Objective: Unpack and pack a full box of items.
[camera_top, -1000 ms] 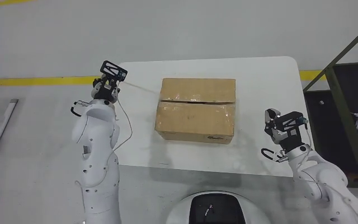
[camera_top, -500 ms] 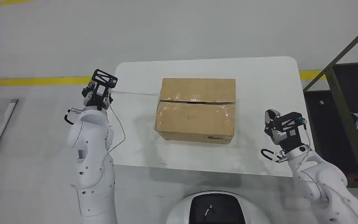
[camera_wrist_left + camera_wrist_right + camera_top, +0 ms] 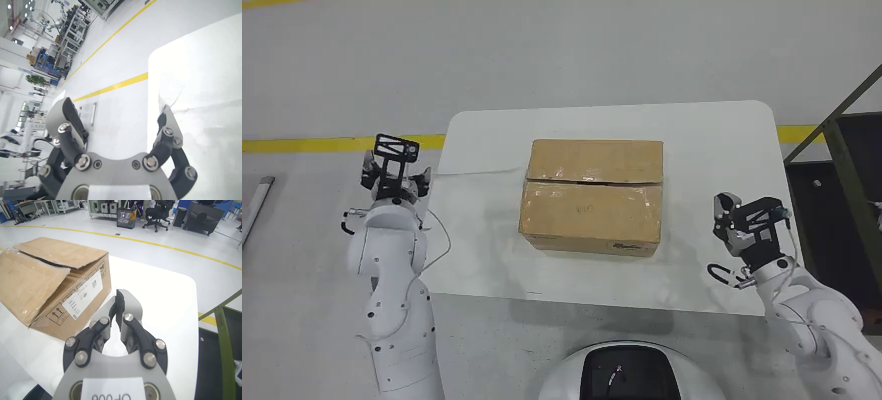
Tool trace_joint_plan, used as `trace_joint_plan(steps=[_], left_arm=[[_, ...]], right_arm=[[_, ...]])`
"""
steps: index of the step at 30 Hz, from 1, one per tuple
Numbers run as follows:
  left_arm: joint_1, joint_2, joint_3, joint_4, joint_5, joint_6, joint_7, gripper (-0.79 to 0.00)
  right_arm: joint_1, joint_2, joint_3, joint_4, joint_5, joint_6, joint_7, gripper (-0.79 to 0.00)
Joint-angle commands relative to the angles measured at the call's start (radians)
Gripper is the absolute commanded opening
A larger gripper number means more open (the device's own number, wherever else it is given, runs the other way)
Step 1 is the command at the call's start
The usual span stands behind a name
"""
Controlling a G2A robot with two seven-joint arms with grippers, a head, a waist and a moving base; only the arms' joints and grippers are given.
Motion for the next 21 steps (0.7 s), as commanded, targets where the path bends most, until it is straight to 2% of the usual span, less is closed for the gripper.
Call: trace_joint_plan(steps=[1,5,7,12,21], left_arm=[[0.001,-0.003,-0.009,0.004,-0.087,0.034,0.003,0.0],[0.01,-0.006,-0.018,0.007,-0.174,0.088,0.026,0.0],[0.013,-0.007,-0.024,0.007,-0.213,0.107,0.036,0.0],[0.022,-0.011,-0.043,0.015,-0.363,0.166,0.096,0.0],[0.021,-0.011,-0.059,0.038,-0.584,0.165,0.16,0.0]], right_arm=[[0.009,-0.002,0.002,-0.002,0.068,-0.014,-0.009,-0.785],[0.027,-0.006,0.003,-0.005,0.228,-0.07,-0.035,-0.785],[0.047,-0.006,-0.004,-0.003,0.259,-0.105,-0.032,-0.785],[0.112,-0.01,-0.085,0.029,0.224,-0.14,-0.008,-0.785],[0.188,-0.022,-0.227,0.126,0.147,-0.143,0.033,-0.785]])
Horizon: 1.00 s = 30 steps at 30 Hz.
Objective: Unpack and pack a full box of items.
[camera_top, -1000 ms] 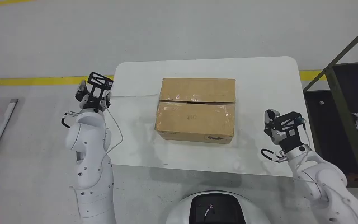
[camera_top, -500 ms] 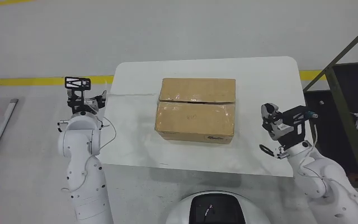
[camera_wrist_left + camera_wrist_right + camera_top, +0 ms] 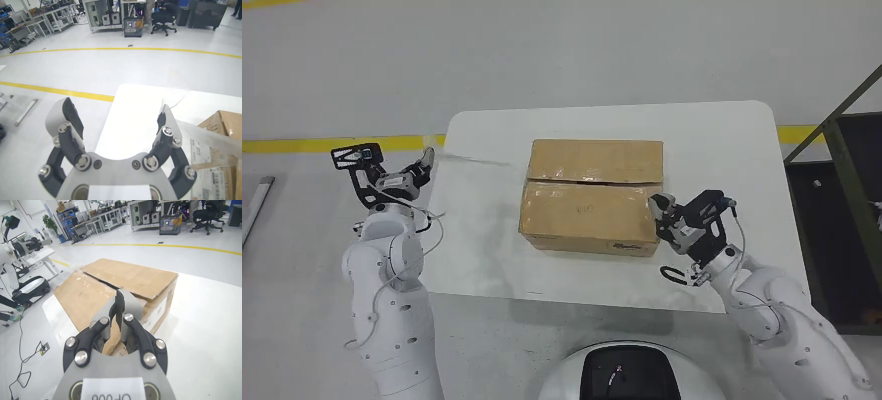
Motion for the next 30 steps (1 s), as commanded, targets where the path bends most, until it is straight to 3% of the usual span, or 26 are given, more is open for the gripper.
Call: trace_joint_plan(steps=[1,21,30], left_arm=[[-0.002,0.002,-0.001,0.003,-0.026,-0.005,0.012,0.0],[-0.026,0.019,-0.02,0.009,-0.269,-0.002,0.083,0.0],[-0.023,0.03,-0.017,-0.004,-0.272,0.018,0.067,0.0]], right_arm=[[0.013,-0.002,-0.015,0.023,-0.007,0.007,0.011,-0.785],[0.043,-0.007,-0.046,0.06,-0.042,0.05,0.028,-0.785],[0.047,-0.007,-0.039,0.063,-0.045,0.057,0.027,-0.785]])
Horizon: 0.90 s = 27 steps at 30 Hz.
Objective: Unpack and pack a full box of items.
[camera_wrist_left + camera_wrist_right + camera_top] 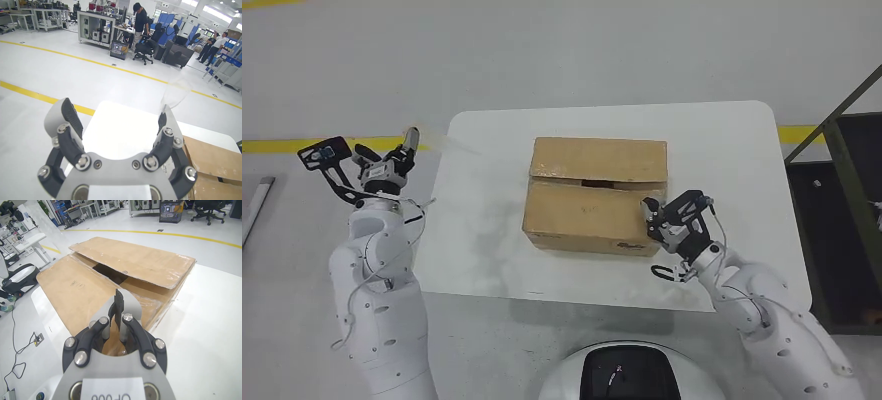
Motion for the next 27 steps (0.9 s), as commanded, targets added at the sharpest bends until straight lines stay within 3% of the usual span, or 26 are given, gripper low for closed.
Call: trace_joint_plan(steps=[1,6,18,23,27], left_arm=[[0.0,0.003,-0.002,-0.005,0.003,0.003,-0.01,0.0],[0.0,0.013,-0.007,-0.013,0.019,0.003,-0.025,0.0],[0.002,0.046,0.018,-0.067,0.246,-0.086,-0.11,0.0],[-0.007,0.054,0.074,-0.1,0.314,-0.146,-0.133,0.0],[-0.014,0.053,0.169,-0.126,0.326,-0.206,-0.146,0.0]], right_arm=[[0.001,0.0,0.002,-0.001,0.0,0.001,0.0,-0.785],[0.004,0.001,0.006,0.001,-0.006,0.002,0.0,-0.785],[0.009,0.001,0.014,-0.019,-0.018,0.013,0.009,-0.785],[-0.003,0.004,0.038,-0.063,-0.009,0.009,0.006,-0.785],[-0.022,0.008,0.071,-0.104,-0.02,0.012,0.002,-0.785]])
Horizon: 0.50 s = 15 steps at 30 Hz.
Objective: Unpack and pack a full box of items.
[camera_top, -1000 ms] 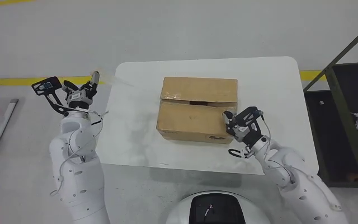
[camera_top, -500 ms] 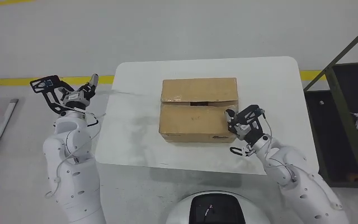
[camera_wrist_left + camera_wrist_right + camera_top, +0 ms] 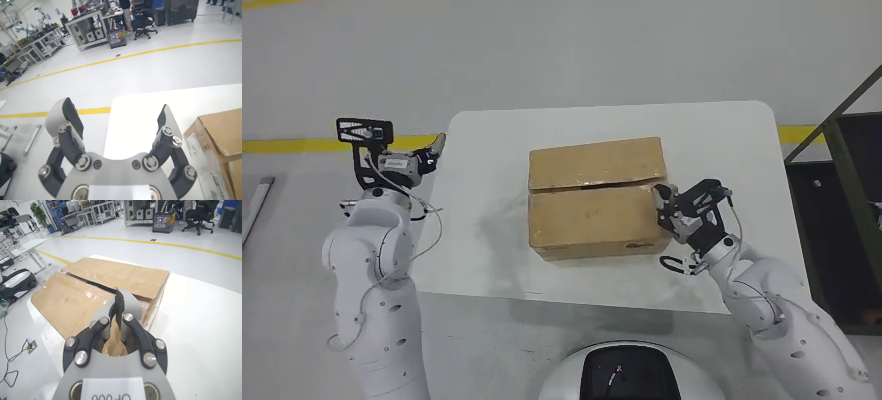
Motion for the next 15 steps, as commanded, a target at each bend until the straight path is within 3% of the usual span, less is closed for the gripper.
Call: trace_joint_plan(steps=[1,7,15], left_arm=[[-0.003,-0.002,0.066,-0.01,0.0,-0.034,-0.011,0.0],[-0.024,-0.018,0.258,-0.022,-0.042,-0.078,-0.037,0.0],[-0.061,-0.043,0.481,0.028,-0.071,-0.127,-0.058,0.0]], right_arm=[[-0.011,0.002,0.019,-0.02,-0.009,0.005,-0.002,-0.785],[-0.056,0.01,0.084,-0.071,-0.034,0.026,-0.011,-0.785],[-0.135,0.02,0.189,-0.112,-0.043,0.05,-0.031,-0.785]])
